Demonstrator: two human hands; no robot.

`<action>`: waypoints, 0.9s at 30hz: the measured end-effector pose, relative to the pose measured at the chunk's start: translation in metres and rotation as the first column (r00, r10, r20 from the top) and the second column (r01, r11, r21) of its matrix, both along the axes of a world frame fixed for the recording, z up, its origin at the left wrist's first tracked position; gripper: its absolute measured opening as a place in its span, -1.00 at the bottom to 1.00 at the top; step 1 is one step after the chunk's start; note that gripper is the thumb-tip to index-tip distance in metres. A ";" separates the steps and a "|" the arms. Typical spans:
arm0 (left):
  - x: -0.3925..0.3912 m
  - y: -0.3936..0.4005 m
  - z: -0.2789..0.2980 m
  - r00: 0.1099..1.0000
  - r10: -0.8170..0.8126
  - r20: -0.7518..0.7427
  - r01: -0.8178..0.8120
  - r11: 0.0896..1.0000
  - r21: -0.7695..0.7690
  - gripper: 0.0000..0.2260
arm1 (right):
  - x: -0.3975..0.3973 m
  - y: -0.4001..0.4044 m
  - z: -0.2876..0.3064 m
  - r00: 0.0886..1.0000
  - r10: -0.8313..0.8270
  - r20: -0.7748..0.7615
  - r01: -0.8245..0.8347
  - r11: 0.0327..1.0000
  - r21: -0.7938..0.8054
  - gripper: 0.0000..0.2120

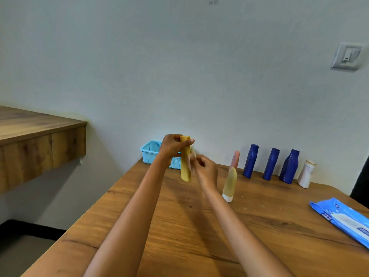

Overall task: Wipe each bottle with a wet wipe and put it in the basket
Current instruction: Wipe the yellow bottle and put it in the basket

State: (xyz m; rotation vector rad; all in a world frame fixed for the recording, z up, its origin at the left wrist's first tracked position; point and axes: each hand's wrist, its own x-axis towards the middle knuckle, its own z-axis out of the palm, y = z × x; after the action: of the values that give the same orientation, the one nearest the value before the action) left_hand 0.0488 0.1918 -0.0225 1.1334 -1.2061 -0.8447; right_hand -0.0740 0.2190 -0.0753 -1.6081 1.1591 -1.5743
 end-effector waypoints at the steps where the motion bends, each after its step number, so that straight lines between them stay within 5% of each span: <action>1: 0.001 -0.001 -0.002 1.000 0.008 -0.003 -0.008 1.000 0.017 -0.47 | -0.002 0.000 -0.007 1.000 0.001 -0.023 0.000 1.000 0.031 -0.83; 6: -0.001 -0.002 -0.009 0.996 0.058 0.069 -0.062 0.996 0.060 -0.40 | -0.001 -0.004 -0.010 0.999 -0.011 -0.031 0.014 0.993 0.114 -0.80; 12: -0.006 0.002 -0.008 0.991 0.059 0.118 -0.066 0.996 0.059 -0.41 | 0.007 -0.010 0.021 0.998 -0.041 0.057 0.040 0.999 0.024 -0.80; 22: -0.009 0.001 -0.016 0.972 0.127 0.196 -0.151 0.982 0.115 -0.40 | -0.007 -0.014 -0.035 0.967 -0.099 -0.233 0.102 0.995 0.003 -0.73; 27: -0.011 0.003 -0.016 0.950 0.140 0.279 -0.184 0.973 0.139 -0.38 | -0.010 -0.016 -0.038 0.969 -0.085 -0.233 0.102 0.993 0.060 -0.73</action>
State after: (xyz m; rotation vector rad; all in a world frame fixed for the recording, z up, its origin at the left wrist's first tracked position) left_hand 0.0376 0.1947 -0.0383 1.4980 -1.2589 -0.6881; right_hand -0.0838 0.2031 -0.1132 -1.7452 1.4161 -1.4126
